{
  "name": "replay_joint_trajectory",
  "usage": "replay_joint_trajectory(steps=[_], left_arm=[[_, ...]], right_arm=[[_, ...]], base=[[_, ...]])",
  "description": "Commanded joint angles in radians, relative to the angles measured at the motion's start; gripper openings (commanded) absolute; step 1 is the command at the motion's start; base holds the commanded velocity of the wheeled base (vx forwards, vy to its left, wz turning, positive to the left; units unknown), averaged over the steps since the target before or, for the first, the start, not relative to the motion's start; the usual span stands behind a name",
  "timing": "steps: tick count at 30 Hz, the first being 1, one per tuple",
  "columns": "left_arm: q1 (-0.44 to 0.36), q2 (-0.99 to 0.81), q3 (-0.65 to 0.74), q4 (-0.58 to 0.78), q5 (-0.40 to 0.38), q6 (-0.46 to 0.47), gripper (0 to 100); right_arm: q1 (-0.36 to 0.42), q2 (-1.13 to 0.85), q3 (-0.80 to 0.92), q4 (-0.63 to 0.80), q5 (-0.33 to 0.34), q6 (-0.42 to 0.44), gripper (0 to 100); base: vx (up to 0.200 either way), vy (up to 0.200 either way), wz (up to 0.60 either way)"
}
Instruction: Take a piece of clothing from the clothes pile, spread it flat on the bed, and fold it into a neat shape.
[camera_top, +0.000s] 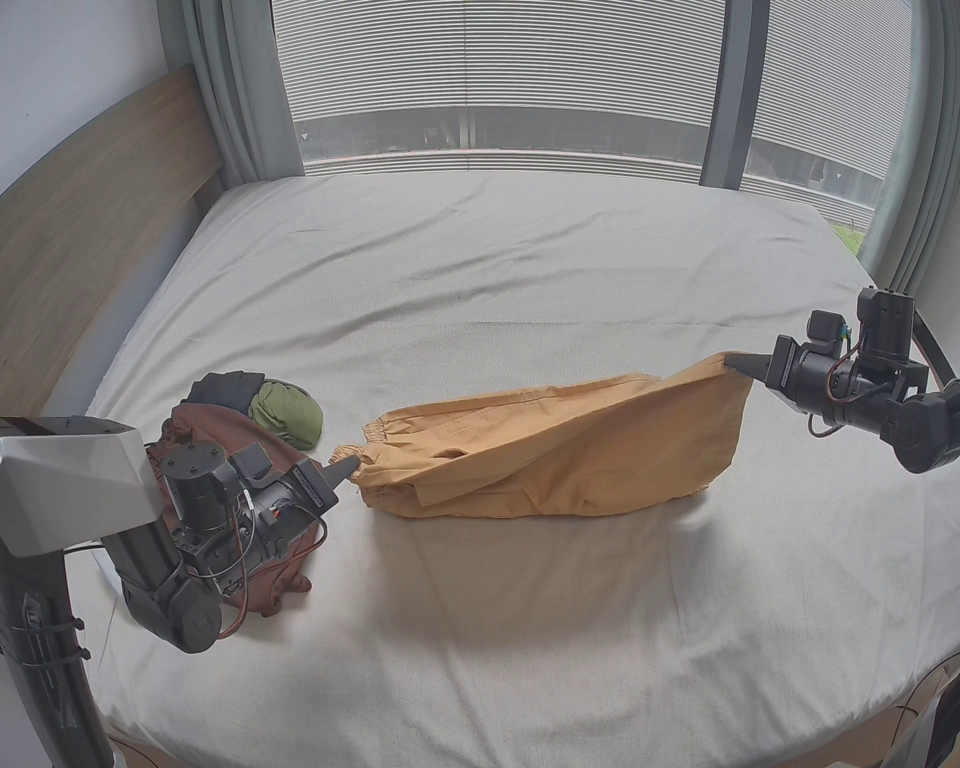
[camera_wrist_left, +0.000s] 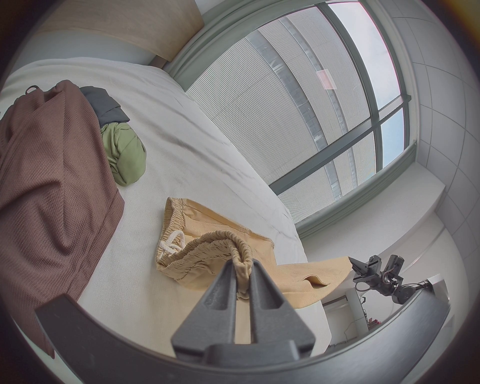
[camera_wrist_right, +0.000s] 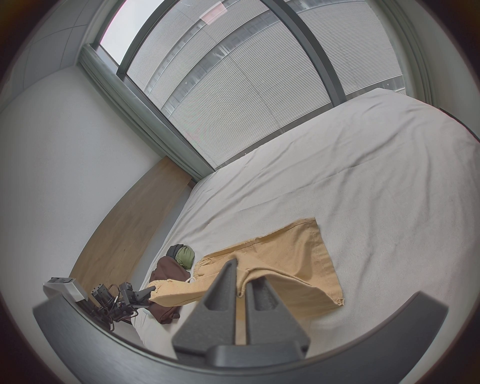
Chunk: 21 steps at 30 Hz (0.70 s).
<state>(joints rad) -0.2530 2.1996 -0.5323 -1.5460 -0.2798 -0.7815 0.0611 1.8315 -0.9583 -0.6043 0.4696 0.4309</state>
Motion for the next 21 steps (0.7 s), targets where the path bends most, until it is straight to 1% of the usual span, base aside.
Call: replay_joint_trajectory(steps=[1,13,21], left_arm=[[0.0,0.002,-0.005,0.0,0.001,-0.002,0],[0.001,0.003,-0.011,0.0,0.008,-0.019,0],[0.001,0.006,-0.011,0.0,0.008,-0.019,0]], right_arm=[[-0.001,0.002,-0.066,0.055,0.0,-0.004,0],[-0.014,0.023,-0.155,0.121,0.0,-0.006,0],[0.002,0.014,-0.211,0.193,0.0,-0.006,0]], base=[[0.0,0.0,0.0],[0.0,0.0,0.0],[0.0,0.0,0.0]])
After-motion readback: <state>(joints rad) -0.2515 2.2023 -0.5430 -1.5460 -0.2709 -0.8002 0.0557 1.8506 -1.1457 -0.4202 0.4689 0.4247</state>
